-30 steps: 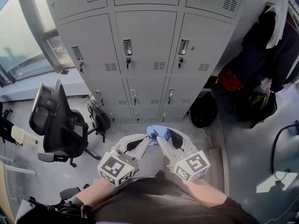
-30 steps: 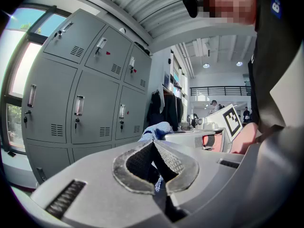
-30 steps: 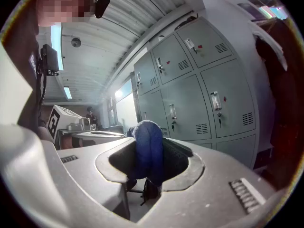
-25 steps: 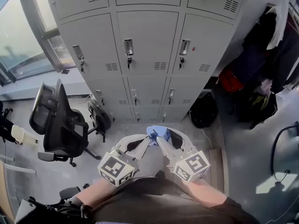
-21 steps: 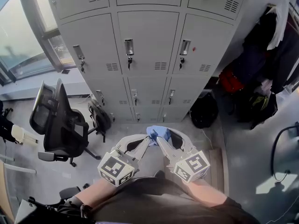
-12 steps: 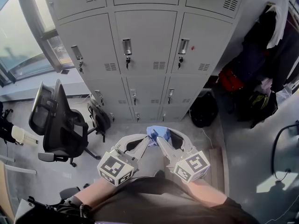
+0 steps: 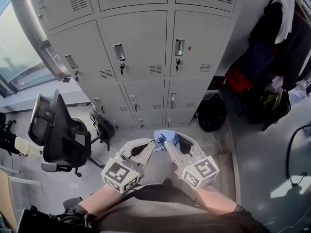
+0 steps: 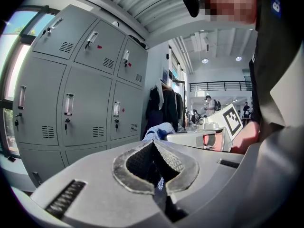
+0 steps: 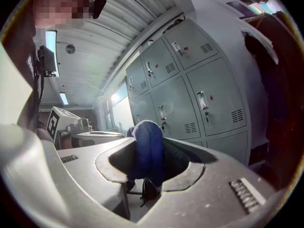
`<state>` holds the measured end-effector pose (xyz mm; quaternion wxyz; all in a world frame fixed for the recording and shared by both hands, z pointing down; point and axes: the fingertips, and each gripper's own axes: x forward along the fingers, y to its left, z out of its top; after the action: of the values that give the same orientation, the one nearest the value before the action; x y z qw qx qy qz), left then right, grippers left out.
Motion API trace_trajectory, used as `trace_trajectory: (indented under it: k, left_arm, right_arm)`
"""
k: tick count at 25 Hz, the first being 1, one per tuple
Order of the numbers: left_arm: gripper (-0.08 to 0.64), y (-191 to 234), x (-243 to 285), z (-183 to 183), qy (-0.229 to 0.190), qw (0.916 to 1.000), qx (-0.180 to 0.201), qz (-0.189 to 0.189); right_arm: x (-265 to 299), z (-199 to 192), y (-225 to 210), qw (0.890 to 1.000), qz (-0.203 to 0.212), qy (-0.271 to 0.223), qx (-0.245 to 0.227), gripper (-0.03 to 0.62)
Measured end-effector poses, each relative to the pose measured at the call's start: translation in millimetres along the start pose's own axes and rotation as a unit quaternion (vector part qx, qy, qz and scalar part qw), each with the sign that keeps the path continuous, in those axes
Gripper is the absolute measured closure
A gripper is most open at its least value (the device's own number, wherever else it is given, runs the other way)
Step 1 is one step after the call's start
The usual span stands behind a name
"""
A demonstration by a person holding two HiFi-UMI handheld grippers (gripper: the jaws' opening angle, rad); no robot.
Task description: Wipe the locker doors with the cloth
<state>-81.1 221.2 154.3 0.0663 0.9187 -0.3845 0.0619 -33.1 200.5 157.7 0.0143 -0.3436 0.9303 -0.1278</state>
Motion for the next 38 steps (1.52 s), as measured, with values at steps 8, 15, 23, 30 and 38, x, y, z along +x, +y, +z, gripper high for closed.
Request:
trace_trajectory:
  k: [8, 15, 23, 30, 38]
  left_arm:
    - [0.552, 29, 10, 1, -0.011, 0.9997, -0.021, 0.007]
    - [0.554, 84, 18, 1, -0.015, 0.9996, -0.009, -0.024]
    - [0.554, 141, 50, 4, -0.017, 0.9960, 0.010, -0.087]
    - [0.552, 143, 99, -9, 0.001, 0.9960, -0.001, -0.090]
    - [0.553, 139, 160, -35, 0.020, 0.9991, -0.018, -0.034]
  right_arm:
    - [20, -5, -15, 1.000, -0.008, 0.015, -0.001, 0.437]
    - [72, -5, -22, 0.998, -0.048, 0.026, -0.017, 0.439]
    - [126, -14, -64, 0.990, -0.130, 0.021, -0.042, 0.439]
    - [126, -32, -126, 0.989, -0.142, 0.020, -0.034, 0.437]
    - [142, -62, -236, 0.990, -0.120, 0.049, -0.051, 0.437]
